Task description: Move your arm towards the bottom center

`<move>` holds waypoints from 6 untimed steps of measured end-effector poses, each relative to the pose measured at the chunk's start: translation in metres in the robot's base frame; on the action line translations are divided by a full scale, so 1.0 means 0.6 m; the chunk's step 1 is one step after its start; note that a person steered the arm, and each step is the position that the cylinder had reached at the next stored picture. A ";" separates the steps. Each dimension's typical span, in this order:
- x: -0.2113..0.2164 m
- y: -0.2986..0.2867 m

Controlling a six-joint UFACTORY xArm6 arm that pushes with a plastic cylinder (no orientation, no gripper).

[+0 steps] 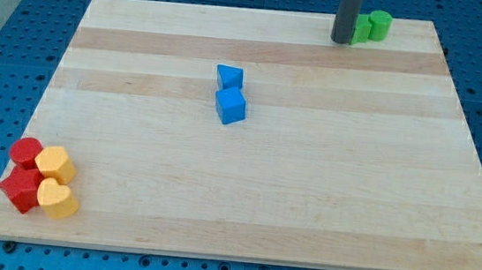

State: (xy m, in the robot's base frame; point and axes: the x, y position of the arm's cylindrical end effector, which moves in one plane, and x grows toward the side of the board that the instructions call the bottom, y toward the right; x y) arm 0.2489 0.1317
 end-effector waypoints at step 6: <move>0.292 0.032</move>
State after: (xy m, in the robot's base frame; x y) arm 0.4244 0.1510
